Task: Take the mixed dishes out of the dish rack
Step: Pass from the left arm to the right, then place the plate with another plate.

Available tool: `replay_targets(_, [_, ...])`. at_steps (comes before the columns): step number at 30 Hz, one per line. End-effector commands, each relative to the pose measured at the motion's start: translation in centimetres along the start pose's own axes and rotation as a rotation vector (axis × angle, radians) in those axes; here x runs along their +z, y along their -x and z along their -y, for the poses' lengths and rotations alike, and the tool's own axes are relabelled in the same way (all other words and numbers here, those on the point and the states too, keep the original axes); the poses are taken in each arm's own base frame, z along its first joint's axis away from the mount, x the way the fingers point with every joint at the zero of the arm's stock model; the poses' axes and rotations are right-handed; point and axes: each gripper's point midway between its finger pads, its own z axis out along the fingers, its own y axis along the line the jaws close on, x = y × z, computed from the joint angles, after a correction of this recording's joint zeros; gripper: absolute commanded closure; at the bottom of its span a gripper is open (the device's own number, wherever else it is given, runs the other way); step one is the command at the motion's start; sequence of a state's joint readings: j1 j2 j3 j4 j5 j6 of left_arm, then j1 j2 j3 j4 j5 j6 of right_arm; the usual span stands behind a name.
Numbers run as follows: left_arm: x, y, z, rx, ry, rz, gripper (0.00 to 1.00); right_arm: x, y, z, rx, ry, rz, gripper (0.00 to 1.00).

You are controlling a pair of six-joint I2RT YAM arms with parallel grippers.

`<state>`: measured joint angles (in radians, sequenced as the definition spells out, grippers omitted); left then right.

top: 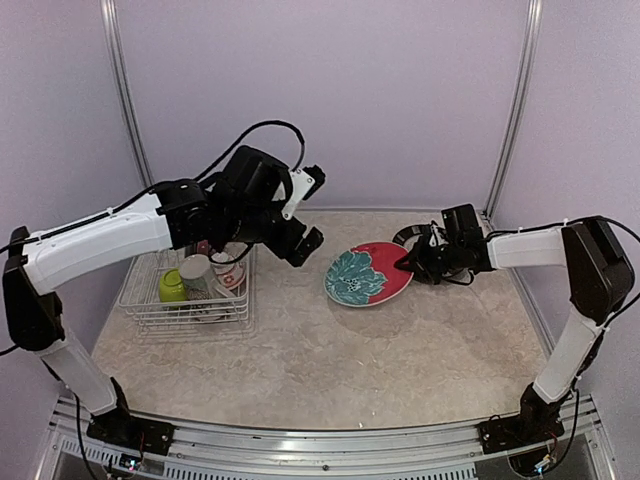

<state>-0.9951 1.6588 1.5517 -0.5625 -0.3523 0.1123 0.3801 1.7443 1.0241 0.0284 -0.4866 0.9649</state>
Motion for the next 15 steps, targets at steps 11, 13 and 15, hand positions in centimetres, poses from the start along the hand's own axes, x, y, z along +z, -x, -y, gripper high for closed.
replay_targets(11, [-7.5,1.3,-15.6,-0.687,-0.087,0.239,0.01,-11.9,9.7,0.5,-0.067,0.050,0.364,1.00])
replay_targets(13, [-7.8,0.7,-17.2,-0.765,-0.092,0.250,0.01,-12.9,10.5,1.2,-0.059,0.046,0.392,1.00])
replay_targets(15, [-7.9,-0.2,-18.9,-0.836,-0.087,0.254,0.01,-13.5,11.5,2.0,-0.050,0.039,0.415,1.00])
